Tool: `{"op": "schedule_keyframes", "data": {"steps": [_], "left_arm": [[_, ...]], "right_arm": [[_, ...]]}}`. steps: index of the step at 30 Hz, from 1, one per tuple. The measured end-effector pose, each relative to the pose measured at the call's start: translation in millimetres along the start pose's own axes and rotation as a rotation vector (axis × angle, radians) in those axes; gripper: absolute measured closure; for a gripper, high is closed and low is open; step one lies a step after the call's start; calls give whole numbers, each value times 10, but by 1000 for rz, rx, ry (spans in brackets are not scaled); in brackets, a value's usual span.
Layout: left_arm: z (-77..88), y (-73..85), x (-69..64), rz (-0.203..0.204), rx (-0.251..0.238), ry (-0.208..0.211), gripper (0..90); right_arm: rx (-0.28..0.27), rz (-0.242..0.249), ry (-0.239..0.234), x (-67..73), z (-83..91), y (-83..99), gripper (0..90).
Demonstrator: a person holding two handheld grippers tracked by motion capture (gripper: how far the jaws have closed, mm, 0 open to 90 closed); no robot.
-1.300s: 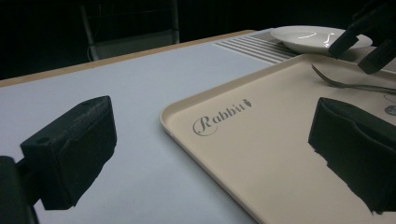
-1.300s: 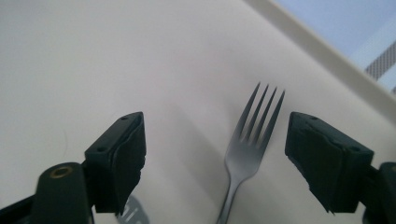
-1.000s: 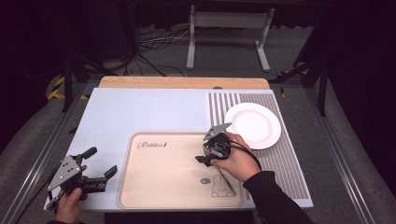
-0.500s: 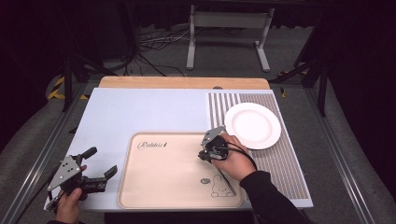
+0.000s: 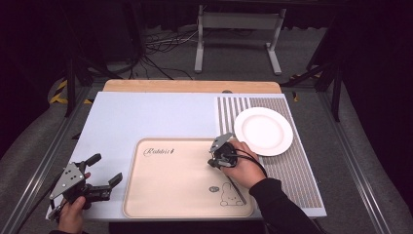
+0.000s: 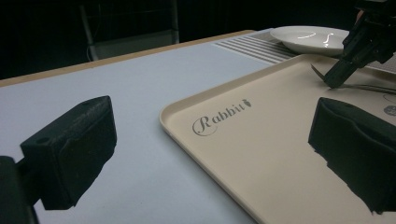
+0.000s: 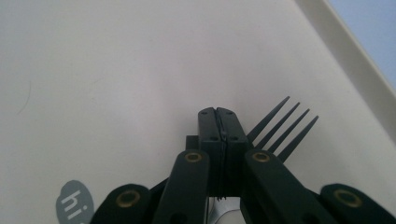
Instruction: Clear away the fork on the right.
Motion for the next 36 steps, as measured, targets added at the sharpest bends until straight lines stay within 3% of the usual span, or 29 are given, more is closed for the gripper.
{"op": "schedule_keyframes", "data": {"steps": [5,36], "left_arm": [[1,-1,0,-1,-1,0,18],[-4,-3,-8,0,-4,1,18]], "right_arm": [[6,1,5,-22,-12,19,900],[12,-109,69,-261,80,176,900]]}}
Point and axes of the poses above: each handheld gripper's, and its own axes: z roughly backward along the jaws, y roughly out of its underside, x roughly to its left, the point moved 7 cm from there along -z, roughly forward along the jaws, and after that the axes turned 2 degrees about x, right-handed, at the moved point
